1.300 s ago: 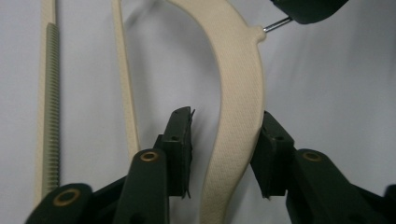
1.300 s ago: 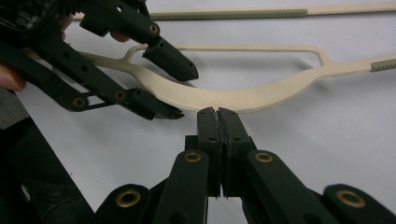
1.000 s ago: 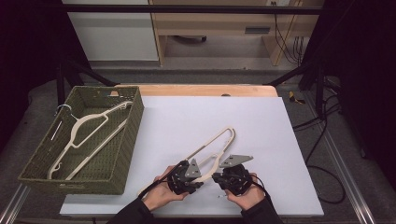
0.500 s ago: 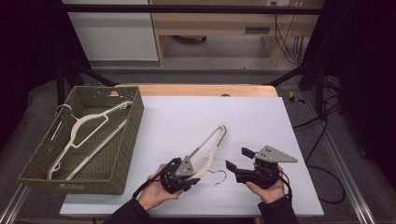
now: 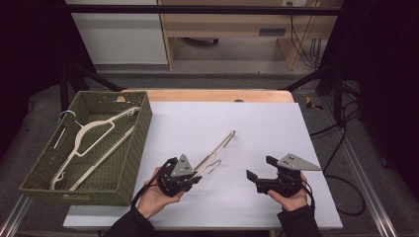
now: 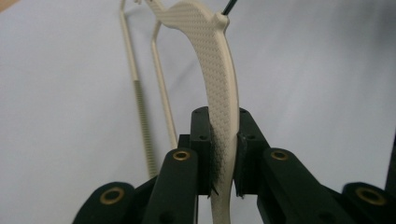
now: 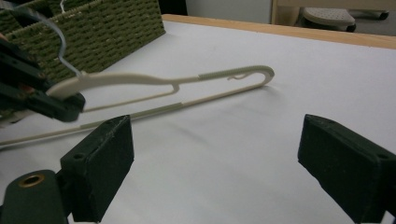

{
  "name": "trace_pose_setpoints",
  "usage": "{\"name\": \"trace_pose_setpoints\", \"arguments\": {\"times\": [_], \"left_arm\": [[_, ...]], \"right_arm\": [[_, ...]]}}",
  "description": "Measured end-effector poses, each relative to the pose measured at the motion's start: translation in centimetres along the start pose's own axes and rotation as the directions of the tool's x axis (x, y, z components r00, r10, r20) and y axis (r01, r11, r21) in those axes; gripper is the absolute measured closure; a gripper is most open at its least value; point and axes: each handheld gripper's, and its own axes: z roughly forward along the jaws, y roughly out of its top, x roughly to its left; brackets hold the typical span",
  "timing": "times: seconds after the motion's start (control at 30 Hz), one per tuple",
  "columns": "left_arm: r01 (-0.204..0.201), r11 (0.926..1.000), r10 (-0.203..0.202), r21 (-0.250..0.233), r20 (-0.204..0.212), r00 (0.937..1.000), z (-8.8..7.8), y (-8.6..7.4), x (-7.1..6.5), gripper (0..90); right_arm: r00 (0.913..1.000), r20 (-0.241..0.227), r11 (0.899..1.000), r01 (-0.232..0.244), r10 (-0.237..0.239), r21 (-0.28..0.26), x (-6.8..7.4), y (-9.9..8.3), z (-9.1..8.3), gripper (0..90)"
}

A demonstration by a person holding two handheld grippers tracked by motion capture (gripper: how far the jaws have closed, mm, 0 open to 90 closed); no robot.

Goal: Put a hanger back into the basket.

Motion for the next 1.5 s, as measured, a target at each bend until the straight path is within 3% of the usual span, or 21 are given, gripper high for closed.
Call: {"name": "trace_pose_setpoints", "arguments": {"times": [0.13, 0.3, 0.5, 0.77, 1.03, 1.27, 1.5], "left_arm": [[0.04, 0.999, -0.041, -0.021, -0.052, 0.9978, -0.8, -0.1, 1.0, 83.1], [0.08, 0.9958, -0.084, -0.045, -0.082, 0.9931, -1.7, -0.6, 2.4, 85.6], [0.111, 0.9895, -0.117, -0.093, -0.062, 0.9912, -3.2, -0.5, 3.0, 85.8], [0.11, 0.9764, -0.122, -0.186, -0.053, 0.9911, -7.0, 0.8, 2.8, 85.8], [0.089, 0.9693, -0.108, -0.229, -0.072, 0.9916, -11.2, 2.3, 3.2, 85.8], [0.07, 0.9652, -0.095, -0.252, -0.089, 0.9915, -14.7, 3.1, 4.7, 85.8], [0.09, 0.9584, -0.12, -0.271, -0.097, 0.9881, -17.7, 3.1, 7.7, 85.8]], "right_arm": [[0.9998, 0.018, 1.0, 0.003, -0.002, -0.006, -0.3, -0.2, 0.0, 11.6], [0.9994, 0.033, 1.0, 0.006, -0.005, -0.01, -0.6, -0.3, -0.1, 11.3], [0.9991, 0.038, 1.0, 0.02, -0.02, -0.009, -0.8, -0.4, -0.2, 10.2], [0.9986, 0.042, 0.999, 0.033, -0.032, -0.03, -1.0, -0.4, -0.6, 7.6], [0.9982, 0.054, 0.999, 0.027, -0.025, -0.032, -1.4, -0.4, -0.8, 7.4], [0.9978, 0.06, 0.999, 0.031, -0.029, -0.035, -1.5, -0.4, -0.9, 7.2], [0.9977, 0.058, 0.999, 0.038, -0.036, -0.037, -1.5, -0.4, -0.9, 6.2]]}}
